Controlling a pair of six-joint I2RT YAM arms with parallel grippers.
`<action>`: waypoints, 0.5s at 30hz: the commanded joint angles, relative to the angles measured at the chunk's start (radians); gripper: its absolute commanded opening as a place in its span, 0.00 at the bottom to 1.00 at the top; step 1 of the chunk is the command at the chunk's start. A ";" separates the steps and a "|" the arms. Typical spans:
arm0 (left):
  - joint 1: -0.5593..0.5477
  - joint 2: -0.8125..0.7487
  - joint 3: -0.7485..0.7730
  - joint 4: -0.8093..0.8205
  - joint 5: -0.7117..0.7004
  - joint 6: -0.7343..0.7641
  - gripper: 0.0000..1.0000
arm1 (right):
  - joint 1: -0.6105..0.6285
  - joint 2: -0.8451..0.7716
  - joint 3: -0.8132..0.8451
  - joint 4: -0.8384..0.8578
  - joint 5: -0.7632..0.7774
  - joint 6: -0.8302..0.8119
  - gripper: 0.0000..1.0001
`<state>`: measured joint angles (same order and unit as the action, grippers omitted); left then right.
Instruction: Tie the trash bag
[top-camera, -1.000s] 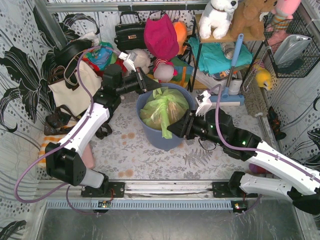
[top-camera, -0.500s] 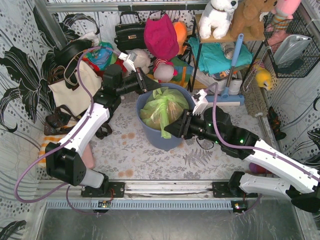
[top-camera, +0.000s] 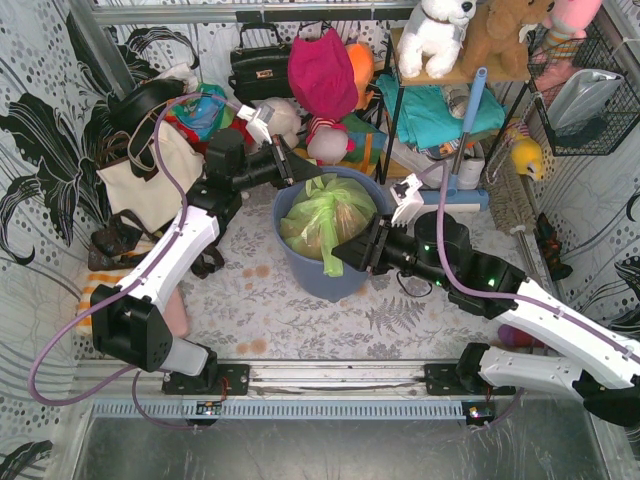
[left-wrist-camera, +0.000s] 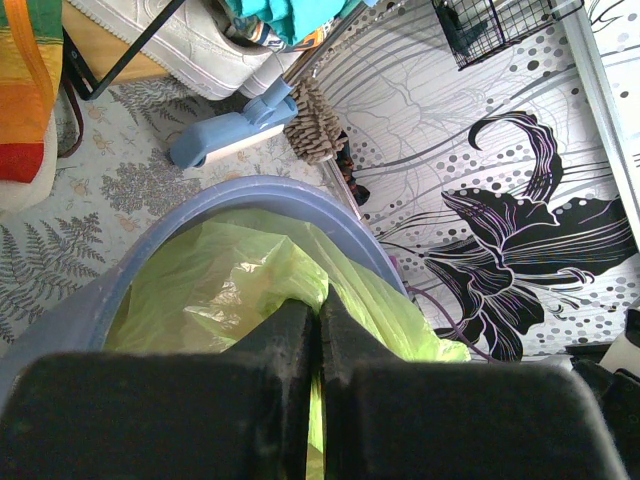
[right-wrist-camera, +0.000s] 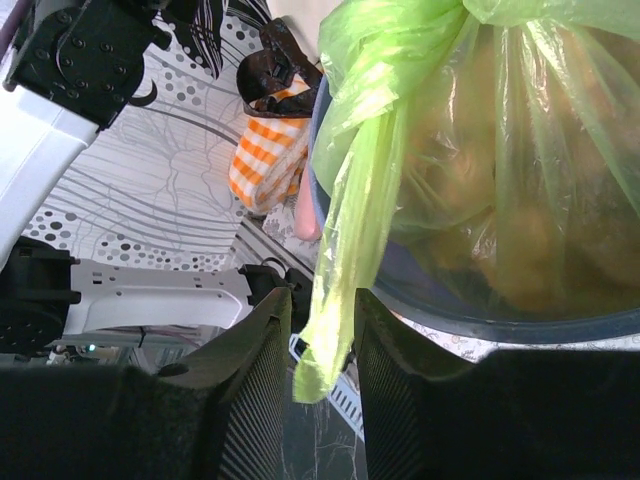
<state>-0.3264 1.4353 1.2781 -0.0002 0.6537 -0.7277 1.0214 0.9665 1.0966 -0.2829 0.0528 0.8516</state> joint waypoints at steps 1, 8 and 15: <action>0.007 -0.001 -0.006 0.043 -0.002 0.007 0.10 | -0.001 -0.014 0.052 -0.021 0.034 -0.011 0.34; 0.006 -0.002 -0.008 0.046 -0.001 0.004 0.10 | 0.000 -0.012 0.054 -0.012 0.022 -0.012 0.38; 0.007 -0.005 -0.008 0.049 0.001 0.001 0.10 | 0.000 0.023 0.043 0.021 -0.026 0.003 0.38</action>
<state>-0.3264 1.4353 1.2766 0.0002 0.6537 -0.7280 1.0214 0.9730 1.1183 -0.2951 0.0586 0.8490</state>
